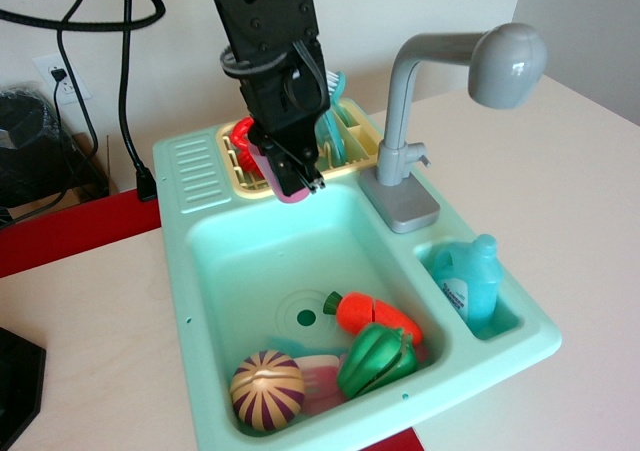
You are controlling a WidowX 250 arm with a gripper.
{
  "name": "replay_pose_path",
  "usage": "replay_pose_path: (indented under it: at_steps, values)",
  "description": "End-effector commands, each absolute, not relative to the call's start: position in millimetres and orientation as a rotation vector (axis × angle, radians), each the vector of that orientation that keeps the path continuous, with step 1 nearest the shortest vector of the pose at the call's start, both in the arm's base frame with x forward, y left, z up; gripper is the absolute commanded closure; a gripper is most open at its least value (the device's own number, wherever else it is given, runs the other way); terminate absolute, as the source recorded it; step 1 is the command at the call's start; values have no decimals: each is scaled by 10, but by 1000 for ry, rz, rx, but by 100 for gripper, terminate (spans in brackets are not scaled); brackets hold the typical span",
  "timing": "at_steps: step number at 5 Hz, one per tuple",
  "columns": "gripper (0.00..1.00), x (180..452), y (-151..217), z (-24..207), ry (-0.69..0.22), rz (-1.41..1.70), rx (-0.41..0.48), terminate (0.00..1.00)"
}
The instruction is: Put cup from sink to drying rack
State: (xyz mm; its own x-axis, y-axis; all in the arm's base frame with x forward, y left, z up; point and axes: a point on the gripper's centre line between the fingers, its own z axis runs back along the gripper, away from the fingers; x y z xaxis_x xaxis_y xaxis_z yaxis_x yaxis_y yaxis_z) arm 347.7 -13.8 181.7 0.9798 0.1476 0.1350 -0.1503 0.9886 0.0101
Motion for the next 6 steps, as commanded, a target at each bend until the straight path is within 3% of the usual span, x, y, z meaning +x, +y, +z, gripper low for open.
replay_pose_path:
  at_steps: [1, 3, 6]
  values:
    - [100, 3384, 368, 2004, -185, 256, 101, 0]
    - [100, 3426, 904, 1708, -134, 363, 141, 0]
    - [100, 3729, 1112, 1274, -94, 385, 148, 0]
